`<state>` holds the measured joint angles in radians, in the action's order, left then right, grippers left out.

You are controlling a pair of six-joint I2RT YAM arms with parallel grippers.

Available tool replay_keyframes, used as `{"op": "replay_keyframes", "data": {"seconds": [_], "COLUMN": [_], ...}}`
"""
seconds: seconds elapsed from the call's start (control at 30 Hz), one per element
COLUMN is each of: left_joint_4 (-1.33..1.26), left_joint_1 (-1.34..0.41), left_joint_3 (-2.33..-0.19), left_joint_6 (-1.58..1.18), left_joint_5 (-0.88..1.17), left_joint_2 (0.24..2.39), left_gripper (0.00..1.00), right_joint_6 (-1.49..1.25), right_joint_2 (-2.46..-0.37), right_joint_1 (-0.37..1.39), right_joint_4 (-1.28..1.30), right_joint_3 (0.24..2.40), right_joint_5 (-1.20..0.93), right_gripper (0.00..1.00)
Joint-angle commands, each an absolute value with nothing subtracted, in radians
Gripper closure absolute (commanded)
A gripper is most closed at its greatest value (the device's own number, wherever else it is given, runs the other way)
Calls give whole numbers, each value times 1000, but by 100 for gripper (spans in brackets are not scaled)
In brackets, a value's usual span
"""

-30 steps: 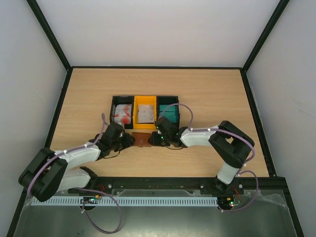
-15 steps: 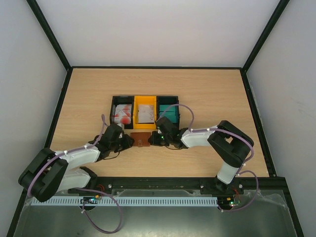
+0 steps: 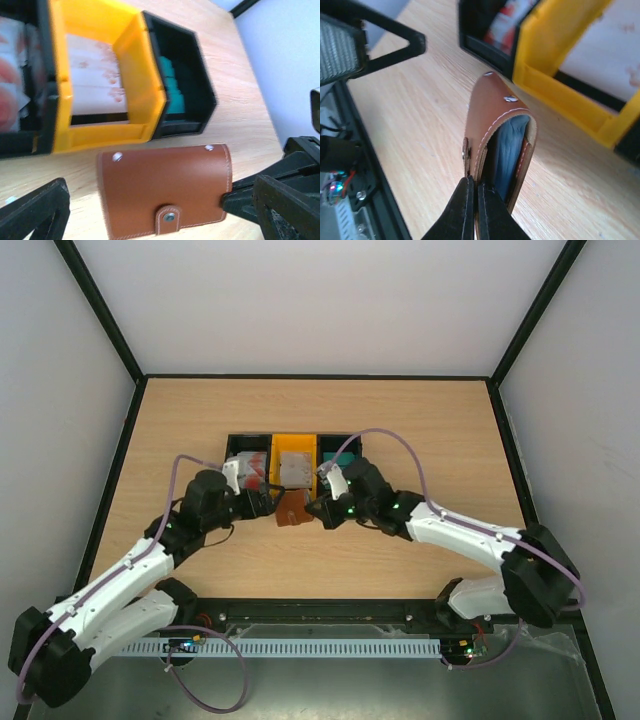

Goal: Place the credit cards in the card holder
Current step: Open the card holder at the center of the board.

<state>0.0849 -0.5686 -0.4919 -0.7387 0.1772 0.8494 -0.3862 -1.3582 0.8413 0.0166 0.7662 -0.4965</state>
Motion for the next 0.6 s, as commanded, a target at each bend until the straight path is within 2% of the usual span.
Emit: {"op": "replay_keyframes", "data": {"seconds": [0.0, 0.17, 0.27, 0.4, 0.5, 0.57], "left_joint_4": [288, 456, 536, 534, 484, 434], "left_joint_1": [-569, -567, -567, -566, -567, -567], "left_joint_3": [-638, -763, -813, -777, -741, -720], "left_joint_6": [-562, -376, -330, -314, -319, -339], "left_joint_5": [278, 454, 559, 604, 726, 814], "left_joint_2": [858, 885, 940, 938, 907, 885], "left_gripper": [0, 0, 5, 13, 16, 21], "right_joint_6": [-180, -74, -14, 42, 82, 98], "right_joint_2": [-1285, -1270, -1268, -1251, -1228, -1210], "right_joint_1": [813, 813, 811, 805, 795, 784], "right_joint_4": [110, 204, 274, 301, 331, 350], "right_joint_3": [822, 879, 904, 923, 932, 941], "right_joint_5": [-607, -722, -795, -926, -1000, -1031], "right_gripper": [98, 98, 98, 98, 98, 98]}}
